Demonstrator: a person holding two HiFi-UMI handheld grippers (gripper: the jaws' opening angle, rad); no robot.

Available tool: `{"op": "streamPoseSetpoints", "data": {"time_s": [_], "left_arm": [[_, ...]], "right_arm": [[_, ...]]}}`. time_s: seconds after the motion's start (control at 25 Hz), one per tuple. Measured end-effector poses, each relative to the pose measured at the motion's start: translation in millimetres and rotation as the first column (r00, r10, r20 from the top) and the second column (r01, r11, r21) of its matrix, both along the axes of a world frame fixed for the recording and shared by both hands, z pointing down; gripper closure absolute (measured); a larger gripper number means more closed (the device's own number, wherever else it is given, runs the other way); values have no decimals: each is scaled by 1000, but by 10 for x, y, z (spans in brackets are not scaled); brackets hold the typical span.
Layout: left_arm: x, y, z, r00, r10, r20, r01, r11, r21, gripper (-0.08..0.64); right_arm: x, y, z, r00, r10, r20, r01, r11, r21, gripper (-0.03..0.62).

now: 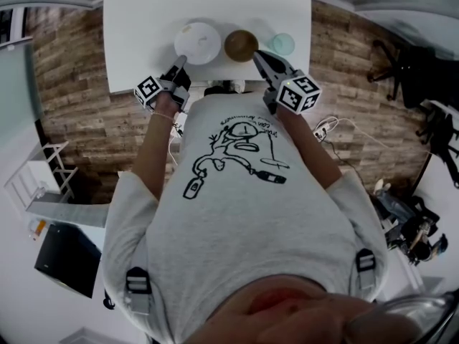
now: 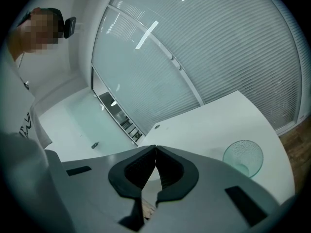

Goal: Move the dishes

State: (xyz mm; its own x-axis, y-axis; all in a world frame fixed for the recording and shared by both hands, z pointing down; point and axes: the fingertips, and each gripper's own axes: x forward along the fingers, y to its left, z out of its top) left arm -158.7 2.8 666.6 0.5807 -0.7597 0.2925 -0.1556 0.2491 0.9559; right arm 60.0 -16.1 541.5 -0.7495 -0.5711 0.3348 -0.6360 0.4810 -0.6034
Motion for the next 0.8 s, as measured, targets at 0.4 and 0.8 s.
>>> {"op": "streamPoseSetpoints", "data": {"time_s": [0.4, 0.8], "left_arm": [[-4, 73, 193, 1000, 2, 20, -1, 999, -54, 551], [-40, 129, 363, 999, -9, 40, 13, 996, -93, 551]], "right_arm": [[-13, 38, 49, 1000, 10, 6, -9, 1000, -23, 557], [15, 54, 73, 1000, 21, 11, -21, 999, -32, 557]]}}
